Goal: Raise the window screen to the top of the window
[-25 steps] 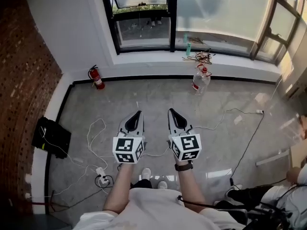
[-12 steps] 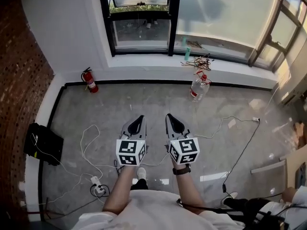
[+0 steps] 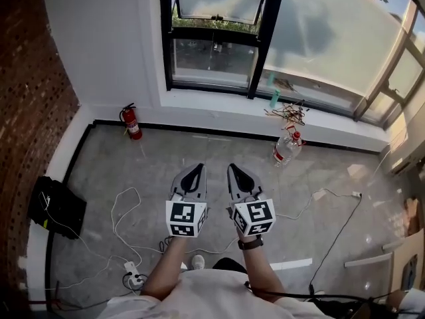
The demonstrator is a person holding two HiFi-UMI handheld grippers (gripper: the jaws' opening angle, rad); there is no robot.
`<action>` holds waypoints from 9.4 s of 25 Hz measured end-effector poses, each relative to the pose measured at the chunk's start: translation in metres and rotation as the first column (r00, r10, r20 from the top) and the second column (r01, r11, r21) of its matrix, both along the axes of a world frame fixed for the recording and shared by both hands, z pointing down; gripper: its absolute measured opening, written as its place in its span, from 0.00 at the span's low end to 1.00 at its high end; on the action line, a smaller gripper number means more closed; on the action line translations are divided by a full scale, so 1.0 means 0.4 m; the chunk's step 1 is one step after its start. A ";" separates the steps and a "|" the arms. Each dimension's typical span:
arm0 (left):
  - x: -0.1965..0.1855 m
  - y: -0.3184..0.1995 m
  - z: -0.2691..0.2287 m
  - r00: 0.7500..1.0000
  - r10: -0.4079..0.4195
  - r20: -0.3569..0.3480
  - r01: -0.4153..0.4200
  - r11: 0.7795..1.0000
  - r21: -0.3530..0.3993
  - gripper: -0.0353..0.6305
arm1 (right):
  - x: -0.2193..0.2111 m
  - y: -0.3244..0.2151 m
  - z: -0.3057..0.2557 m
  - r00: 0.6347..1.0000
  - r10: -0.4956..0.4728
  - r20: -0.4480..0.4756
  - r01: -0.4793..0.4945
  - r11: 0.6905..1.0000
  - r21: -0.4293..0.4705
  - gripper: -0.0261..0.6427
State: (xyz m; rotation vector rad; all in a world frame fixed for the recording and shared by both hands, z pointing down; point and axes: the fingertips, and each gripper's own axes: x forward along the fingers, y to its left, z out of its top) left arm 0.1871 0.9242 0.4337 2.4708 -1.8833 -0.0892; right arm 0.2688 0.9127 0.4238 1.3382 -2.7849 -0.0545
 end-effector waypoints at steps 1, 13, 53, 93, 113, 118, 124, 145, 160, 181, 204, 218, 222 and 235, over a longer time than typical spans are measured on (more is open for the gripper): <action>-0.015 -0.018 0.002 1.000 -0.001 -0.009 0.001 1.000 0.002 0.05 | -0.002 -0.021 0.002 0.999 0.040 0.000 -0.040 0.999 -0.002 0.04; -0.080 -0.349 -0.035 0.985 0.096 -0.141 -0.068 0.980 0.189 0.05 | -0.023 -0.448 0.032 0.975 0.194 0.106 -0.190 0.981 -0.051 0.04; -0.642 -1.773 0.098 0.991 0.081 -0.104 -0.081 0.997 0.007 0.05 | -0.631 -1.793 0.065 0.980 0.030 0.197 -0.013 0.996 -0.086 0.04; -0.667 -3.140 0.085 0.951 0.175 0.256 -0.180 0.984 -0.005 0.05 | -0.644 -3.148 0.162 0.989 0.127 0.075 -0.117 0.985 -0.127 0.04; -0.673 -3.287 0.260 0.412 0.310 0.857 -0.201 0.948 -0.247 0.20 | -0.635 -3.179 0.338 0.972 0.230 -0.042 -0.234 0.944 -0.232 0.04; -0.667 -3.304 0.283 0.335 0.332 0.882 -0.197 0.940 -0.279 0.21 | -0.671 -3.195 0.415 0.973 0.174 -0.153 -0.203 0.957 -0.205 0.16; -0.668 -3.309 0.289 0.261 0.280 0.924 -0.195 0.953 -0.233 0.21 | -0.683 -3.242 0.517 0.972 0.175 -0.160 -0.214 0.937 -0.276 0.19; -0.675 -3.311 0.271 0.327 0.229 0.917 -0.197 0.965 -0.171 0.19 | -0.683 -3.289 0.999 0.956 0.091 -0.279 -0.233 0.814 -0.533 0.19; -0.673 -3.314 0.278 0.338 0.223 0.914 -0.166 0.970 -0.175 0.19 | -0.749 -3.283 1.162 0.953 -0.018 -0.303 -0.196 0.725 -0.660 0.05; -0.681 -3.303 0.274 0.348 0.237 0.907 -0.200 0.964 -0.175 0.10 | -0.631 -3.048 1.144 0.946 -0.172 -0.276 -0.099 0.655 -0.749 0.04; -0.695 -3.286 0.171 0.685 0.211 0.697 -0.212 0.973 -0.086 0.11 | -0.569 -3.056 1.089 0.958 -0.102 -0.268 -0.121 0.703 -0.701 0.04; -0.743 -3.249 0.180 0.815 0.213 0.539 -0.190 0.977 -0.100 0.11 | -0.599 -3.116 1.023 0.966 -0.088 -0.242 -0.092 0.760 -0.644 0.04; -0.749 -3.240 0.191 0.875 0.216 0.433 -0.186 0.976 -0.110 0.11 | -0.599 -3.113 1.017 0.968 -0.087 -0.235 -0.086 0.764 -0.639 0.04; -0.729 -3.220 0.192 0.965 0.231 0.128 -0.215 0.968 -0.129 0.06 | -0.587 -3.108 0.991 0.977 -0.054 -0.208 -0.089 0.780 -0.619 0.04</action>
